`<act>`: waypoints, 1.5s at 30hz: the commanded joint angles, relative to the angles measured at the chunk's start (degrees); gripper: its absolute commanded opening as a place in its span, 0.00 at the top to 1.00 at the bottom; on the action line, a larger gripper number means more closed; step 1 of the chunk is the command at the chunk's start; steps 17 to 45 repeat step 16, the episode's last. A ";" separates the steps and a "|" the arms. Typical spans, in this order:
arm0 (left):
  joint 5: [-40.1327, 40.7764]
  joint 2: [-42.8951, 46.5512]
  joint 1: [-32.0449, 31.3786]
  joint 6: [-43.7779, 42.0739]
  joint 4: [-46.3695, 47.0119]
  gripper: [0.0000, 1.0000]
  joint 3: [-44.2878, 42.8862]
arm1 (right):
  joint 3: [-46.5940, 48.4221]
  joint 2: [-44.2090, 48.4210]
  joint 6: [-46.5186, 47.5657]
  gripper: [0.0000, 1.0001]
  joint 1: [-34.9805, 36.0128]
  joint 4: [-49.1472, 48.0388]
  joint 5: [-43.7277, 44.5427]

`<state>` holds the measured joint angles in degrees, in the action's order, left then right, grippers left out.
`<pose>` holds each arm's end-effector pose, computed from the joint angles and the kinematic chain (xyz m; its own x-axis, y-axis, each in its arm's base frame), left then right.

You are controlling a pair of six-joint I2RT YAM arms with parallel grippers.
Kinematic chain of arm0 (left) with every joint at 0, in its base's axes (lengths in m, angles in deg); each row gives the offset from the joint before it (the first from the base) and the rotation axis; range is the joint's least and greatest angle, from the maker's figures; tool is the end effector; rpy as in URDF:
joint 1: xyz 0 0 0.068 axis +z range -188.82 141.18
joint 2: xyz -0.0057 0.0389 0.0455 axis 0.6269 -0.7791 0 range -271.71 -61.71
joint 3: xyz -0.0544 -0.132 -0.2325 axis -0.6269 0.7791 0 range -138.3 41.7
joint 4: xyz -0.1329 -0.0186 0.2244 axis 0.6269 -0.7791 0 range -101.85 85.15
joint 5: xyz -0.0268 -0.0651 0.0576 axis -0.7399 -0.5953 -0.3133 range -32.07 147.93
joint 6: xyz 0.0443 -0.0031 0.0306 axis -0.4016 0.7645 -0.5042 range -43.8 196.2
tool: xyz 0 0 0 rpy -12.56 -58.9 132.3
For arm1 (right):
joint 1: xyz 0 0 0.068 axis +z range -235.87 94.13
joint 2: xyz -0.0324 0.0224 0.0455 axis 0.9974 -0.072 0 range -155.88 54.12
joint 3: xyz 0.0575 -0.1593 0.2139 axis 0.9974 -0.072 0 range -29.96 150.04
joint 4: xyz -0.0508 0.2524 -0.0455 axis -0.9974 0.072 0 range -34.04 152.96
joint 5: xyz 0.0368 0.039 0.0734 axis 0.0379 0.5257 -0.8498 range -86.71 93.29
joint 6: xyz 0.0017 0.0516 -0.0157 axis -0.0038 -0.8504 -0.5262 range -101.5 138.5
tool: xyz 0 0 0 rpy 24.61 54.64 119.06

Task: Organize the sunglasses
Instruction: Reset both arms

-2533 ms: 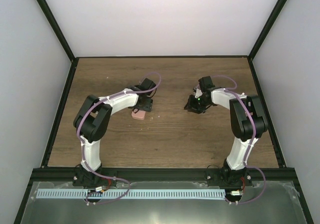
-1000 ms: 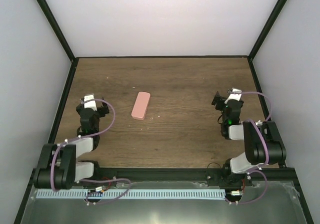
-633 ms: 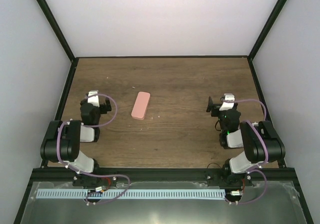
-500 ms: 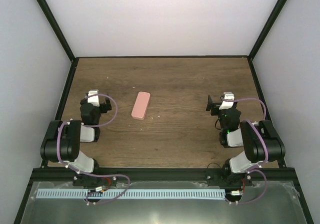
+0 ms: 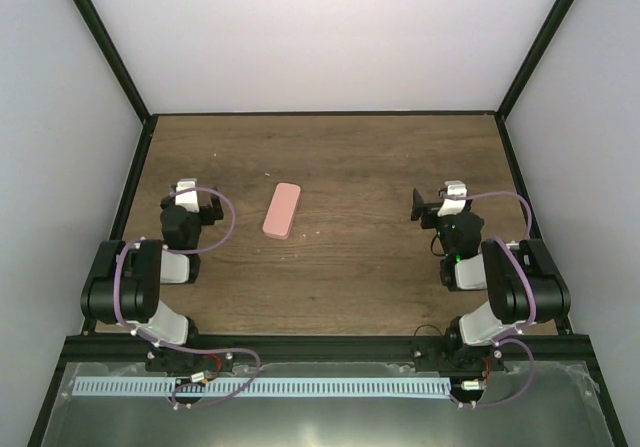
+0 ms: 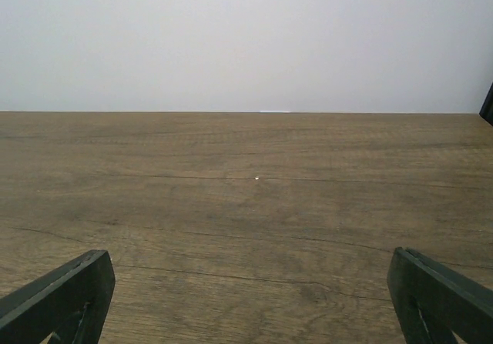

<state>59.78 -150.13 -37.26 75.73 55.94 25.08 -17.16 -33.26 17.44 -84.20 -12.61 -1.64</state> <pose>0.2537 0.0081 0.1425 -0.1914 0.0030 -0.9815 -0.0573 0.9983 0.0142 0.2396 0.0101 0.1455 -0.1067 0.0153 -0.9942 -0.1125 0.9933 0.0274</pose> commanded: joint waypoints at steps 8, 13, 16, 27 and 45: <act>-0.71 -0.08 -0.23 -0.15 2.68 0.00 -0.52 | 1.51 -0.34 0.80 0.00 -0.40 -0.99 -0.51; -0.72 -0.08 -0.23 -0.15 2.67 0.00 -0.52 | 1.73 -0.52 0.80 0.00 -0.44 -0.82 -0.61; -0.70 -0.08 -0.24 -0.15 2.71 0.00 -0.52 | 1.80 -0.45 0.71 0.00 -0.53 -0.56 -0.78; -0.70 -0.08 -0.24 -0.15 2.71 0.00 -0.52 | 1.80 -0.45 0.71 0.00 -0.53 -0.56 -0.78; -0.70 -0.08 -0.24 -0.15 2.71 0.00 -0.52 | 1.80 -0.45 0.71 0.00 -0.53 -0.56 -0.78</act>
